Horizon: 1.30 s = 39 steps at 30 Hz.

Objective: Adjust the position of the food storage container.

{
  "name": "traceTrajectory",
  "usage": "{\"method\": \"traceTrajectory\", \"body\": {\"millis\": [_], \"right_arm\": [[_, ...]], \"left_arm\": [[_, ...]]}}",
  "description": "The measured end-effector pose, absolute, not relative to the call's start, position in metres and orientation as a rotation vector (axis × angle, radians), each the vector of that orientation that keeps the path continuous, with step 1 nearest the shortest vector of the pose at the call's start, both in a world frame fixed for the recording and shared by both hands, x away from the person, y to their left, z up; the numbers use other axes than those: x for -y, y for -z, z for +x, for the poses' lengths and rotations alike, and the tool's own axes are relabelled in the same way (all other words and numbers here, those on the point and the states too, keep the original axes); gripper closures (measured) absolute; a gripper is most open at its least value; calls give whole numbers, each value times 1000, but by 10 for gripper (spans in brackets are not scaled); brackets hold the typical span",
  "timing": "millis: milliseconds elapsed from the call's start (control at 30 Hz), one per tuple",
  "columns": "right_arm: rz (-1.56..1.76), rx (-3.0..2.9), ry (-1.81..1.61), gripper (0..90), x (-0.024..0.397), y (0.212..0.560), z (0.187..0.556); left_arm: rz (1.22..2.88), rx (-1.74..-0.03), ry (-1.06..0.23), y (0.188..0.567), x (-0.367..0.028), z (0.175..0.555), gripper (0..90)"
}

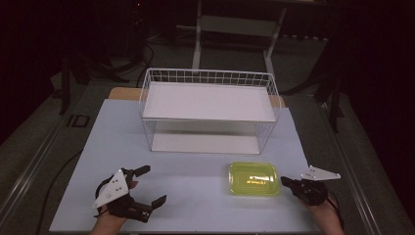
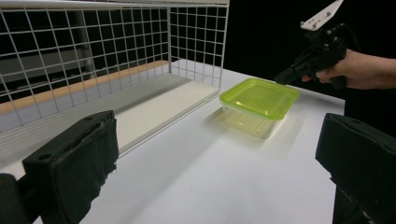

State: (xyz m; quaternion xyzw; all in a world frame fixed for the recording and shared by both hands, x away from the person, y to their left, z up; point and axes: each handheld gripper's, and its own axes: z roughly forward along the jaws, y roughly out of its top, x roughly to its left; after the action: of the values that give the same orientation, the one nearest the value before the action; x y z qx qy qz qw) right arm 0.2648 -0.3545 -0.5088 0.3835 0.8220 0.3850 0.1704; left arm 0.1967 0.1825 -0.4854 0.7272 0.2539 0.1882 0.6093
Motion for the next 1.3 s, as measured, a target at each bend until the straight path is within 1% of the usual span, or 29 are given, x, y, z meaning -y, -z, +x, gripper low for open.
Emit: {"method": "traceTrajectory", "body": {"millis": [267, 1300], "right_arm": [[1084, -2341, -1128, 900, 344, 507, 267], [919, -2468, -1176, 900, 271, 501, 290]], "left_arm": [[1683, -583, -435, 485, -182, 197, 1], [1691, -599, -422, 487, -183, 197, 1]]}}
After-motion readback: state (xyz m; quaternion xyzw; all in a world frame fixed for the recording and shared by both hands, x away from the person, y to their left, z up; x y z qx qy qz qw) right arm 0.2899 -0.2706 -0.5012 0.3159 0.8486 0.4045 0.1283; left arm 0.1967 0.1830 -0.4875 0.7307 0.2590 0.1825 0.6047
